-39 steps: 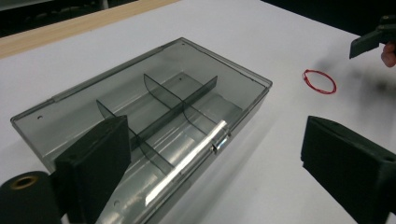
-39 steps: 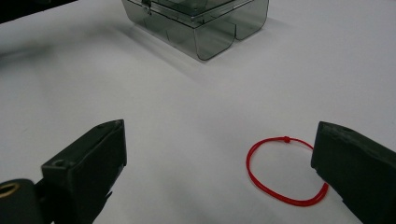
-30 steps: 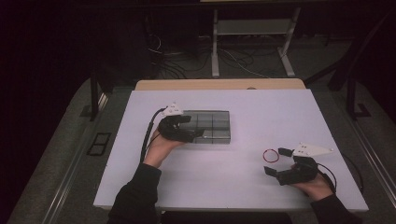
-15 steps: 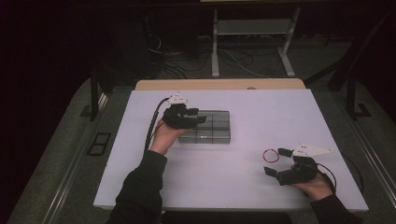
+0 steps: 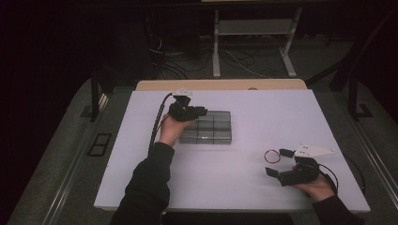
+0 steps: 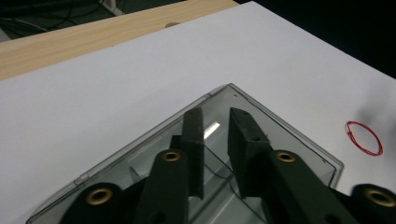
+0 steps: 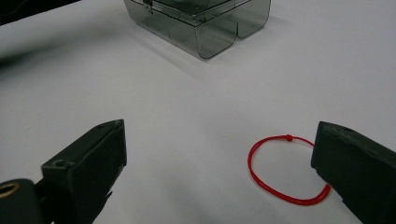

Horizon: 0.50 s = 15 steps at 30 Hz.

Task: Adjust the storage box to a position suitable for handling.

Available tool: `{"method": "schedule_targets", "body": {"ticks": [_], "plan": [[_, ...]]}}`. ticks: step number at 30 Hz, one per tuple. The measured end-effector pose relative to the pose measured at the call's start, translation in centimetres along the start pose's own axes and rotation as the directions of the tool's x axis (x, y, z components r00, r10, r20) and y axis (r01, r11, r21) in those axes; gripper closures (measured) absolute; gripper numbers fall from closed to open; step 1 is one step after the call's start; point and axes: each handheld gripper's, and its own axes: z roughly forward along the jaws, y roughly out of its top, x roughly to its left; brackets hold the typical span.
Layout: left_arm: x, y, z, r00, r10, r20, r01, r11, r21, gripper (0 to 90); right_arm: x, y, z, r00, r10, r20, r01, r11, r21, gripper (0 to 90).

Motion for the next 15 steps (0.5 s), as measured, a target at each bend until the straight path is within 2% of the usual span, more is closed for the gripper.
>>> {"method": "schedule_targets", "body": {"ticks": [2, 8, 15], "plan": [[0.3, 0.1, 0.4, 0.9999, 0.002, -0.010, -0.002, 0.9998, 0.018, 79.4, 0.0, 0.0, 0.0, 1.0000, -0.001, 0.001, 0.001, 1.000, -0.001, 3.1], [1.1, 0.3, 1.4, 0.9996, -0.026, -0.009, 0.027, 0.9990, 0.037, 89.3, 0.0, 0.0, 0.0, 1.0000, -0.002, 0.000, 0.002, 1.000, -0.001, 3.1], [1.7, 1.3, 2.6, 0.9988, -0.035, -0.035, 0.038, 0.9962, 0.078, 89.5, -0.1, 0.0, 0.0, 1.0000, -0.002, 0.002, 0.002, 1.000, -0.001, 3.1]]}}
